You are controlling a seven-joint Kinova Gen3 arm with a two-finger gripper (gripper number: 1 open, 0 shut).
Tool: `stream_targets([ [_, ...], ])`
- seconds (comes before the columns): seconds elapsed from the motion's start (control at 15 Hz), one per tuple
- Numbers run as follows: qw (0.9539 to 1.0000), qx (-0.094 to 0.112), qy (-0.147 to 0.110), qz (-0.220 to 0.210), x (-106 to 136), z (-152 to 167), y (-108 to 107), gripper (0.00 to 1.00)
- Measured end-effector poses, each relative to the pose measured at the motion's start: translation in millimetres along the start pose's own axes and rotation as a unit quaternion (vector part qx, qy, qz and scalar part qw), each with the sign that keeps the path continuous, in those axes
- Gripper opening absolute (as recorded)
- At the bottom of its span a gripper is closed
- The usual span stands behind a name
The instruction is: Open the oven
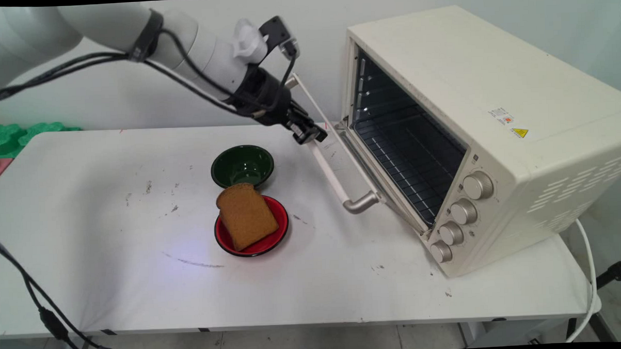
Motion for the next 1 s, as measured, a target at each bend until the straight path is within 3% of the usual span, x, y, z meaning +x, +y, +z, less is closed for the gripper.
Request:
stream_targets([
  [1.0,0.9998,0.003,0.006,0.017,-80.9,-7.6,0.9,0.0],
])
